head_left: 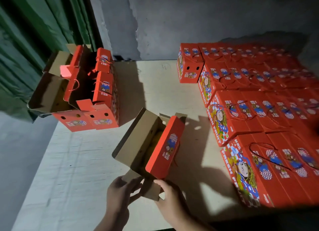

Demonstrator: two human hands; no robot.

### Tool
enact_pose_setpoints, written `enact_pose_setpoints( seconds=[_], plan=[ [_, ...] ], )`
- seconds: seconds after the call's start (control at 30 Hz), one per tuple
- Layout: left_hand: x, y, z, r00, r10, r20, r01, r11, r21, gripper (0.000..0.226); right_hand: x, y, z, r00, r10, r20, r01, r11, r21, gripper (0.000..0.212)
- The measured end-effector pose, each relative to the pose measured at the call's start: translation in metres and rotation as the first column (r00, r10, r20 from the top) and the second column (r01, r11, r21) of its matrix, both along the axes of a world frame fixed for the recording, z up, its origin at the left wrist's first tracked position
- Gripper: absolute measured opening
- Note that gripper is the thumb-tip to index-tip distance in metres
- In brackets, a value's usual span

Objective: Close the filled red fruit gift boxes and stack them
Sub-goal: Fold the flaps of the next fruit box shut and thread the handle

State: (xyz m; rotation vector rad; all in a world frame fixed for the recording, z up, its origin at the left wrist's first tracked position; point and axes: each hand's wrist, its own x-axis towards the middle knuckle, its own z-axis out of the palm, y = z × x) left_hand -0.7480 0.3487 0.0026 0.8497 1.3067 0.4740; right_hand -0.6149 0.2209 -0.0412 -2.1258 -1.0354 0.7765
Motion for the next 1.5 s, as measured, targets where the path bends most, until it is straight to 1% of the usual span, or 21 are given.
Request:
enact_pose_setpoints(
  seconds=[0.03,0.17,0.27,0.4,0.5,0.63,0.67,0.7,0.73,0.8,0.83,0.87,0.93,0.97,1.03,1.1,1.2,1.27,1.33,1.43,1.5],
  plan=[
    [-0.007,0.003,-0.001,1.0,0.015,-0.013,-0.015,1.0,0.017,0.029,-0.009,-0.001,0.0,0.999,0.048,0.015,-0.047,0.998,-0.043,0.059],
    [-0.026,0.018,-0.005,0.999,0.027,-0.031,-0.025,0.998,0.05,0.03,-0.04,0.004,0.005,0.975,0.22,-0.032,-0.222,0.96,-0.172,0.089],
    [-0.03,0.019,-0.006,1.0,0.005,-0.012,-0.005,0.999,0.047,0.019,-0.051,0.009,0.013,0.963,0.267,-0.03,-0.268,0.943,-0.199,0.098],
    [-0.024,0.01,-0.01,1.0,-0.002,0.0,0.002,1.0,0.001,0.013,-0.049,0.012,0.028,0.943,0.317,0.101,-0.288,0.93,-0.23,0.085],
    [-0.017,0.007,-0.012,1.0,0.006,-0.003,-0.006,1.0,0.009,0.013,-0.039,0.012,0.05,0.907,0.329,0.261,-0.264,0.93,-0.257,0.06],
    [-0.011,0.009,-0.014,0.997,0.043,-0.062,-0.041,0.999,0.032,0.021,-0.011,0.042,0.08,0.934,0.187,0.305,-0.186,0.982,-0.031,0.022],
    [-0.01,0.01,-0.013,0.996,0.036,-0.082,-0.034,0.999,0.035,0.024,-0.001,0.053,0.085,0.912,0.191,0.363,-0.195,0.98,-0.025,0.017],
    [-0.01,0.011,-0.013,0.995,0.021,-0.098,-0.017,0.999,0.038,0.028,0.009,0.064,0.09,0.881,0.229,0.414,-0.228,0.972,-0.054,0.022],
    [-0.009,0.012,-0.012,0.994,0.004,-0.108,0.0,0.999,0.041,0.031,0.02,0.074,0.093,0.847,0.3,0.438,-0.276,0.954,-0.118,0.04],
    [-0.009,0.013,-0.012,0.993,-0.015,-0.121,0.023,0.998,0.062,0.033,0.042,0.089,0.099,0.76,0.461,0.459,-0.334,0.882,-0.334,0.077],
    [-0.009,0.015,-0.013,0.99,-0.02,-0.137,0.032,0.996,0.086,0.032,0.051,0.094,0.102,0.699,0.53,0.481,-0.34,0.837,-0.429,0.084],
    [-0.009,0.016,-0.013,0.986,-0.028,-0.163,0.046,0.993,0.113,0.029,0.059,0.097,0.105,0.64,0.587,0.496,-0.341,0.795,-0.502,0.083],
    [-0.011,0.019,-0.013,0.98,-0.04,-0.197,0.071,0.986,0.152,0.026,0.07,0.099,0.107,0.557,0.659,0.505,-0.35,0.738,-0.577,0.068],
    [-0.012,0.02,-0.013,0.978,-0.047,-0.203,0.082,0.983,0.167,0.025,0.073,0.097,0.109,0.537,0.669,0.514,-0.354,0.732,-0.582,0.058],
    [-0.014,0.021,-0.013,0.972,-0.066,-0.224,0.112,0.973,0.2,0.023,0.078,0.088,0.112,0.521,0.646,0.557,-0.364,0.759,-0.539,0.037],
    [-0.017,0.025,-0.011,0.963,-0.097,-0.25,0.159,0.958,0.241,0.017,0.083,0.072,0.112,0.524,0.608,0.596,-0.388,0.794,-0.468,0.019],
    [-0.024,0.038,-0.004,0.937,-0.164,-0.307,0.257,0.921,0.293,0.011,0.082,0.045,0.109,0.612,0.543,0.575,-0.453,0.836,-0.308,0.004],
    [-0.028,0.049,0.004,0.911,-0.211,-0.356,0.332,0.886,0.325,0.016,0.071,0.029,0.105,0.647,0.512,0.565,-0.468,0.852,-0.235,0.009],
    [-0.028,0.062,0.015,0.864,-0.25,-0.437,0.419,0.839,0.349,0.02,0.054,0.02,0.097,0.658,0.48,0.581,-0.475,0.863,-0.174,0.014],
    [-0.022,0.078,0.033,0.731,-0.282,-0.622,0.585,0.728,0.357,0.029,0.027,0.015,0.086,0.713,0.446,0.54,-0.466,0.878,-0.111,0.021],
    [-0.018,0.082,0.042,0.636,-0.287,-0.716,0.689,0.63,0.36,0.023,0.011,0.012,0.079,0.751,0.441,0.492,-0.458,0.884,-0.093,0.028]
  ],
)
